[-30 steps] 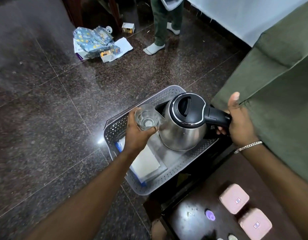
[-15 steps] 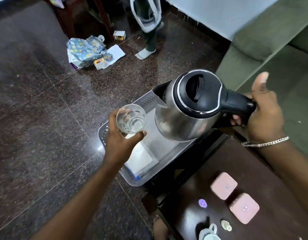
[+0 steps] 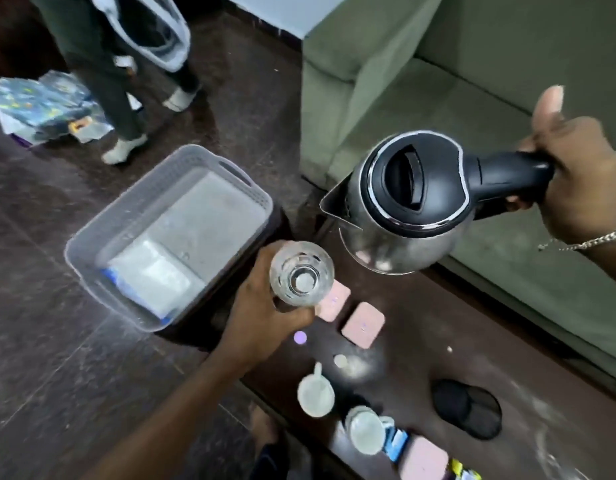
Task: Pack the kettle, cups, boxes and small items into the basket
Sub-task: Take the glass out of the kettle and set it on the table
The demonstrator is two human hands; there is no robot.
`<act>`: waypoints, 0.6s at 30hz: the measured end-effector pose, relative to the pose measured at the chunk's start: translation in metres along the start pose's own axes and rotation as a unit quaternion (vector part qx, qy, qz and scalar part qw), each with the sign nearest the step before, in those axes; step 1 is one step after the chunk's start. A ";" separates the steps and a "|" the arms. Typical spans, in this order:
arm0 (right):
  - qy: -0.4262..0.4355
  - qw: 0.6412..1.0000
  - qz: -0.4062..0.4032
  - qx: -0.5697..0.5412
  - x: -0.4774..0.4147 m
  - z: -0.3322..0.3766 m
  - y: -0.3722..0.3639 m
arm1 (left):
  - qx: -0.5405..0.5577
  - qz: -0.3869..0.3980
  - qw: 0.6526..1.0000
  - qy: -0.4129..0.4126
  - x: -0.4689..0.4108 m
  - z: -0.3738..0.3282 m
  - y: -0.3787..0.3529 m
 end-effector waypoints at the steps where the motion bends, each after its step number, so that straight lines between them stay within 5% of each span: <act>1: 0.004 1.000 0.004 0.014 0.009 -0.006 0.013 | 0.008 0.017 1.000 -0.003 0.006 -0.001 -0.021; 9: 0.030 0.983 0.109 0.144 0.076 -0.059 0.095 | 0.047 0.122 0.990 0.051 0.065 0.027 -0.178; 18: 0.096 0.921 0.168 0.337 0.117 -0.119 0.105 | 0.019 0.155 0.981 0.119 0.095 0.074 -0.256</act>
Point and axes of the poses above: each hand's wrist, its own x-axis away from the middle knuckle, its own y-axis out of the back of the hand, z = x × y, the point moved 3 cm from there along -x, towards the middle knuckle, and after that the axes turned 1 degree about y, right-handed, at the moved point
